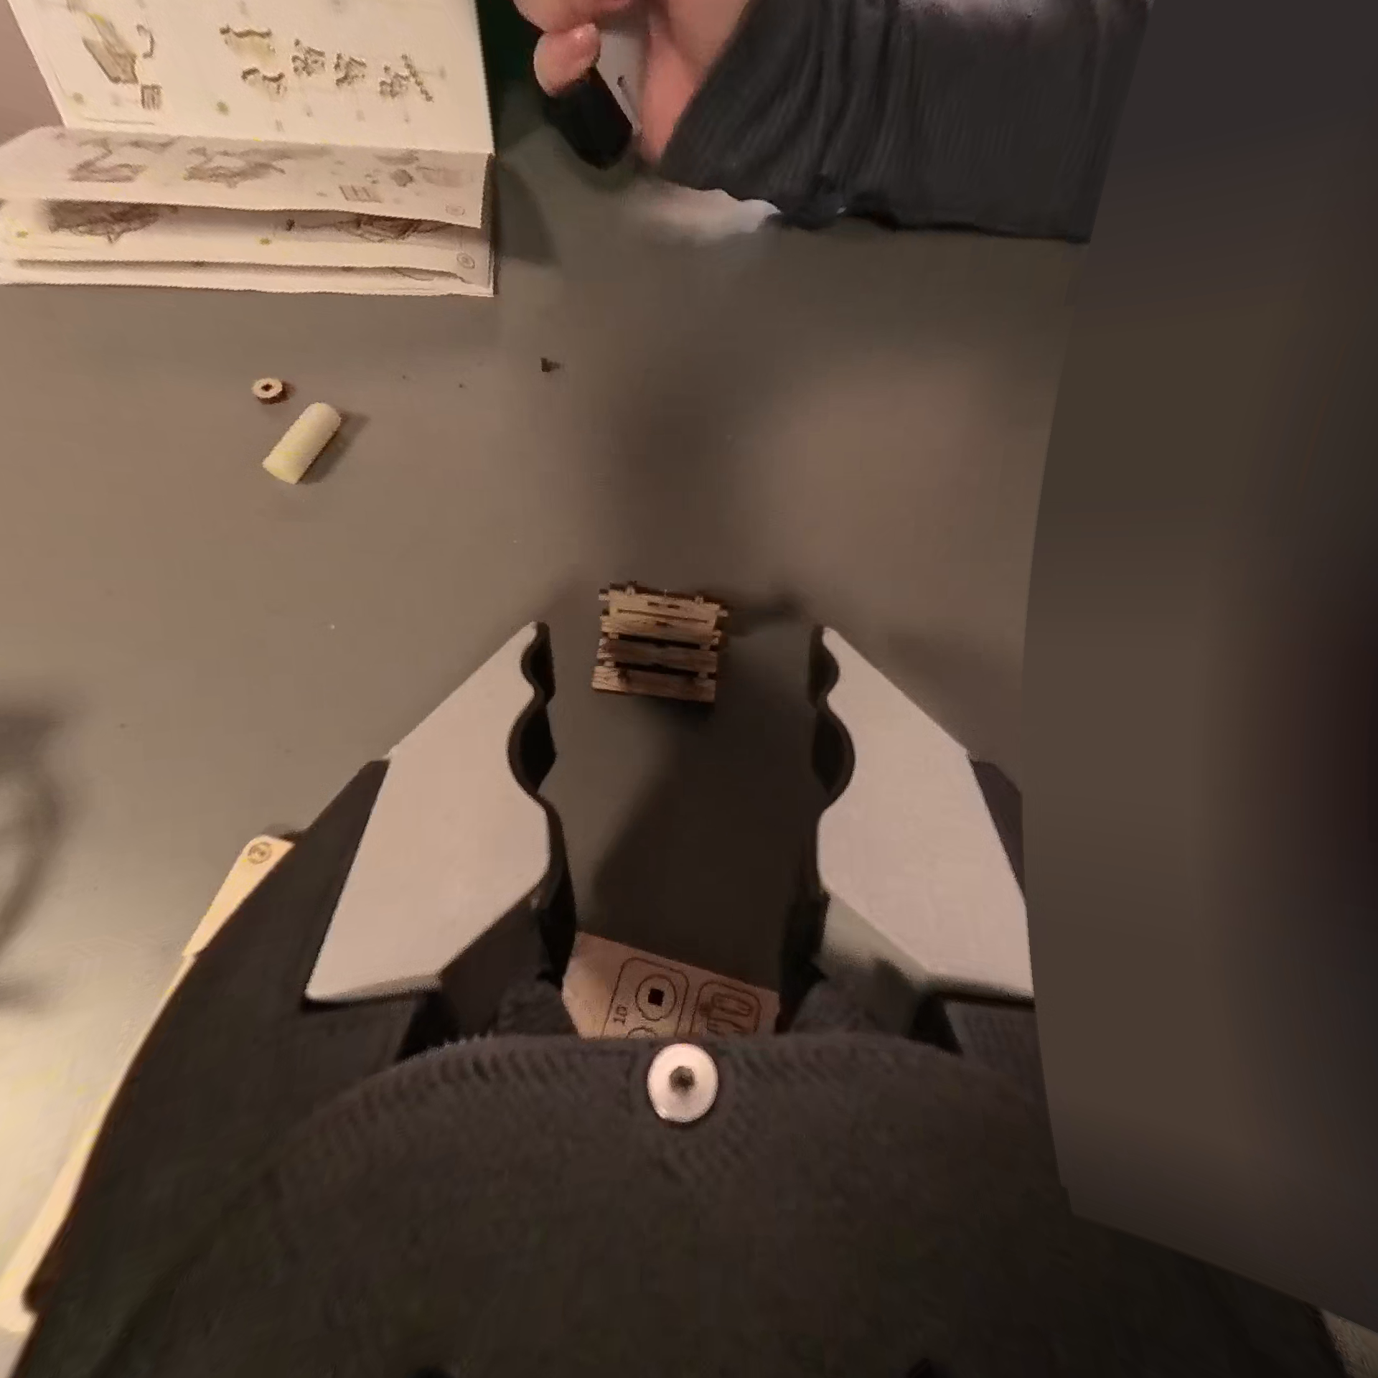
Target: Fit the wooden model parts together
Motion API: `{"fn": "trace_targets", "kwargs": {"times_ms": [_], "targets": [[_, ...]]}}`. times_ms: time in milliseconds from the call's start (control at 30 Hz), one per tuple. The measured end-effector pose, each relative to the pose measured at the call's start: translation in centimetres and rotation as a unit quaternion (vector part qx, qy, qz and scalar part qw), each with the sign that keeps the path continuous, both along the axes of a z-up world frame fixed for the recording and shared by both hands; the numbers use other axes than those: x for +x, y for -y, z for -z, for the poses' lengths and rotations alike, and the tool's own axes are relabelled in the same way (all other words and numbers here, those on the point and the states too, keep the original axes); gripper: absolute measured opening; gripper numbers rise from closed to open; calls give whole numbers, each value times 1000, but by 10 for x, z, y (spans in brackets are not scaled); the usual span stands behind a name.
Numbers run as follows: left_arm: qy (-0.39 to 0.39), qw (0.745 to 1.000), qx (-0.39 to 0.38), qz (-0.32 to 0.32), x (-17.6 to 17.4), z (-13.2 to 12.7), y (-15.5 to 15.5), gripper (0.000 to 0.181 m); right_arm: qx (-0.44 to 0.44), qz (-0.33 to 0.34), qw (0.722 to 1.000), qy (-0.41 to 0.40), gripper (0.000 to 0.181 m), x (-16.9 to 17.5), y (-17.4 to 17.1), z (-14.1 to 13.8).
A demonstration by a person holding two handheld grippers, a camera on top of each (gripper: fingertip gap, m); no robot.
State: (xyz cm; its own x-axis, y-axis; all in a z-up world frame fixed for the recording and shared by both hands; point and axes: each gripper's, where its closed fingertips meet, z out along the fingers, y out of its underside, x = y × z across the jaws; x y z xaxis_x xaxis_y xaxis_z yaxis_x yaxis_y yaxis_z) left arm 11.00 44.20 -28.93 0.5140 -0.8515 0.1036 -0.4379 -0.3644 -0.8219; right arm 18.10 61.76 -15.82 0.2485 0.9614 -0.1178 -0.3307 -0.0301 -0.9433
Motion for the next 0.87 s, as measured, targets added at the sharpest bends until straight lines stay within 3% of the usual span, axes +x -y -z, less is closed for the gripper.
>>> {"fn": "trace_targets", "kwargs": {"times_ms": [233, 467, 567, 667, 733, 800, 867], "targets": [[-54, 998, -18, -4, -4, 17, 0, 56, 86, 8, 993, 82, 0, -20, 20, 12], [-57, 998, -16, -8, -6, 17, -2, 39, 226, 14, 960, 166, 1, -41, 51, 26], [-67, 997, -14, -39, -6, 19, -11, 35, 344, 36, 912, 222, 1, -54, 70, 38], [-55, 996, -27, -72, -2, 18, -20, 34, 468, 77, 838, 270, 0, -65, 82, 50], [-48, 994, -22, -96, -8, 13, -26, 57, 522, 85, 801, 279, 1, -70, 92, 54], [22, 992, -4, -122, -12, -13, -31, 58, 557, 97, 776, 281, 1, -72, 98, 53], [146, 980, -9, -132, -11, -47, -33, 52, 587, 117, 751, 279, 1, -74, 103, 50]]}}
